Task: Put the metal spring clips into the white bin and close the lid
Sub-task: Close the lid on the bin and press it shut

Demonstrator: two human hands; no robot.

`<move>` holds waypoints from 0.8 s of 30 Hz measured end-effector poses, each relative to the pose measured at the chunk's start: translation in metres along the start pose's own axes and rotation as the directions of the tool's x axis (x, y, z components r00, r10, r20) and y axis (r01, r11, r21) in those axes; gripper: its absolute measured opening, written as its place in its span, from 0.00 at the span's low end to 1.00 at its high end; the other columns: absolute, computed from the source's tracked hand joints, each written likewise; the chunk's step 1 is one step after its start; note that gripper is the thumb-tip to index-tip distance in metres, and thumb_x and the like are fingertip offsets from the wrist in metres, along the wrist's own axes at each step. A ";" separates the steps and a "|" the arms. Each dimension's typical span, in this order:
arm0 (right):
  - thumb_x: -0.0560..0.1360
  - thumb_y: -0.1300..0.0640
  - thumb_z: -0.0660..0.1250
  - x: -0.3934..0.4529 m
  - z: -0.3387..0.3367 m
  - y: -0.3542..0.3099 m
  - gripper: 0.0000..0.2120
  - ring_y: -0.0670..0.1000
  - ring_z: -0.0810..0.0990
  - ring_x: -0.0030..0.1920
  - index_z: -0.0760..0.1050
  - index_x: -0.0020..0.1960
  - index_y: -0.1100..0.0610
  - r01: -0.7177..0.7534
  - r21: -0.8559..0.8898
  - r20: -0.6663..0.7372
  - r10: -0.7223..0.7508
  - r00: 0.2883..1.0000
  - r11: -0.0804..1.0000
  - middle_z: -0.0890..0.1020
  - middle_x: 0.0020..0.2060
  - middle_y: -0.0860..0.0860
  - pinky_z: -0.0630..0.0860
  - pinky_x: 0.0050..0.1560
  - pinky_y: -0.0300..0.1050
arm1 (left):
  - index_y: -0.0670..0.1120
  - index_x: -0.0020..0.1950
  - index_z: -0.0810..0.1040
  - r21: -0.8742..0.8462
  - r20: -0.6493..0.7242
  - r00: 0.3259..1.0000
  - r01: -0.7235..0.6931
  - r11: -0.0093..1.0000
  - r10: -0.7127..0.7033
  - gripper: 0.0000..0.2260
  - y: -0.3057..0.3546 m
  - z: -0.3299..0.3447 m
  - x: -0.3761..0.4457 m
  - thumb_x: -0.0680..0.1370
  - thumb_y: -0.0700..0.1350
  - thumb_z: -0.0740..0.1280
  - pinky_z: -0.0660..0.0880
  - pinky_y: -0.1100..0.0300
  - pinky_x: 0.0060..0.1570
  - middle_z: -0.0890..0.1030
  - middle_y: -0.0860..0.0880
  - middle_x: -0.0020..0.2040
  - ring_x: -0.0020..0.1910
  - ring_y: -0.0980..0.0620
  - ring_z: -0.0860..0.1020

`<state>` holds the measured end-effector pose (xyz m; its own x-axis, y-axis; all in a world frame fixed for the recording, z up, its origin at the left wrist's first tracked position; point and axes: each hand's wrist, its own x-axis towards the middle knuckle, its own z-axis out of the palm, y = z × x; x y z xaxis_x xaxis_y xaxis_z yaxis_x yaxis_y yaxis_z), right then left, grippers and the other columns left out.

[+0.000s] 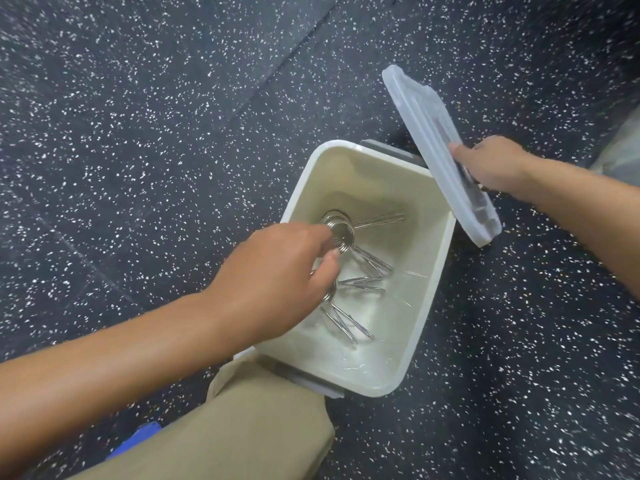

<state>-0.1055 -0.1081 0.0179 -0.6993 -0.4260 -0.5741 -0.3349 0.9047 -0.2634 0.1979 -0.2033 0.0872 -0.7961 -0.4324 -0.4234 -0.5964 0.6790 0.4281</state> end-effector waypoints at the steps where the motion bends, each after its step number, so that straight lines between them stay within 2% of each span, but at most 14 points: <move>1: 0.81 0.38 0.55 0.003 -0.001 0.002 0.31 0.62 0.78 0.46 0.76 0.41 0.65 -0.008 -0.003 0.023 0.008 1.000 1.000 0.81 0.48 0.64 0.69 0.47 0.51 | 0.54 0.53 0.78 0.007 -0.003 1.000 -0.006 1.000 0.006 0.17 0.000 0.000 0.001 0.79 0.58 0.53 0.77 0.49 0.49 0.83 0.53 0.51 0.50 0.46 0.80; 3: 0.81 0.36 0.53 0.005 -0.004 0.003 0.33 0.62 0.77 0.53 0.77 0.53 0.67 -0.009 -0.036 0.074 0.012 0.997 0.999 0.79 0.60 0.65 0.70 0.54 0.54 | 0.53 0.54 0.78 0.016 -0.010 1.000 -0.018 1.000 0.019 0.15 0.000 0.000 0.002 0.81 0.57 0.54 0.77 0.49 0.50 0.83 0.53 0.52 0.52 0.46 0.80; 4: 0.81 0.35 0.53 0.005 -0.006 0.004 0.36 0.64 0.77 0.58 0.75 0.61 0.69 -0.008 -0.053 0.094 0.013 0.996 0.999 0.77 0.64 0.65 0.70 0.58 0.55 | 0.53 0.54 0.78 0.019 -0.014 1.000 -0.023 1.000 0.023 0.15 0.000 0.000 0.002 0.81 0.57 0.54 0.77 0.49 0.50 0.83 0.53 0.52 0.53 0.46 0.80; 5: 0.81 0.35 0.53 0.004 -0.007 0.003 0.38 0.65 0.76 0.61 0.73 0.64 0.70 0.003 -0.059 0.107 0.003 0.994 0.998 0.77 0.65 0.65 0.70 0.61 0.56 | 0.52 0.54 0.78 0.020 -0.018 0.999 -0.027 0.999 0.027 0.16 0.000 0.000 0.002 0.81 0.57 0.54 0.77 0.49 0.50 0.83 0.53 0.52 0.53 0.46 0.80; 8: 0.82 0.38 0.53 0.005 -0.008 0.004 0.36 0.67 0.79 0.58 0.76 0.59 0.73 0.059 -0.041 0.107 -0.054 0.993 0.997 0.80 0.59 0.68 0.72 0.59 0.58 | 0.53 0.54 0.78 0.018 -0.023 0.999 -0.037 0.999 0.037 0.16 0.002 -0.001 0.003 0.80 0.57 0.54 0.77 0.49 0.50 0.84 0.54 0.52 0.52 0.47 0.80; 11: 0.82 0.41 0.53 0.008 -0.006 0.005 0.34 0.63 0.80 0.47 0.79 0.49 0.73 0.081 -0.041 0.098 -0.077 0.992 0.996 0.83 0.48 0.66 0.72 0.49 0.53 | 0.54 0.53 0.78 0.023 -0.022 0.999 -0.034 0.999 0.034 0.14 0.001 -0.001 0.002 0.81 0.57 0.55 0.77 0.49 0.49 0.84 0.54 0.52 0.52 0.47 0.80; 14: 0.82 0.45 0.53 0.008 -0.007 0.003 0.28 0.57 0.71 0.35 0.75 0.36 0.65 0.122 -0.110 0.118 -0.109 0.987 0.986 0.74 0.35 0.61 0.67 0.37 0.49 | 0.53 0.53 0.78 0.011 -0.018 1.000 -0.025 1.000 0.025 0.16 0.000 0.000 0.002 0.80 0.58 0.53 0.77 0.49 0.49 0.83 0.53 0.51 0.51 0.46 0.80; 16: 0.82 0.46 0.51 0.007 -0.009 0.000 0.26 0.55 0.68 0.31 0.71 0.34 0.62 0.154 -0.198 0.132 -0.129 0.983 0.968 0.70 0.31 0.59 0.63 0.31 0.48 | 0.53 0.52 0.78 0.016 -0.015 1.000 -0.020 1.000 0.020 0.17 0.001 0.000 0.003 0.79 0.58 0.52 0.77 0.49 0.49 0.83 0.53 0.50 0.50 0.46 0.80; 21: 0.81 0.45 0.52 0.005 -0.016 0.000 0.25 0.55 0.67 0.28 0.67 0.31 0.59 0.238 -0.321 0.141 -0.202 0.969 0.917 0.69 0.27 0.57 0.63 0.32 0.48 | 0.54 0.52 0.78 0.014 -0.045 0.999 -0.005 1.000 0.006 0.16 -0.006 -0.004 0.006 0.79 0.59 0.53 0.77 0.49 0.49 0.83 0.55 0.50 0.50 0.47 0.80; 24: 0.80 0.45 0.53 -0.012 -0.022 0.002 0.25 0.56 0.70 0.28 0.68 0.31 0.60 0.285 -0.371 0.133 -0.254 0.958 0.884 0.74 0.27 0.59 0.67 0.33 0.50 | 0.55 0.52 0.78 -0.006 -0.061 0.998 0.009 1.000 -0.009 0.16 -0.012 -0.008 0.006 0.79 0.59 0.54 0.77 0.49 0.50 0.83 0.56 0.50 0.51 0.49 0.80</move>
<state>-0.1121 -0.1017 0.0414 -0.5013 -0.6366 -0.5861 -0.7298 0.6749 -0.1087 0.1994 -0.2188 0.0857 -0.7953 -0.4742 -0.3777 -0.6042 0.6717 0.4287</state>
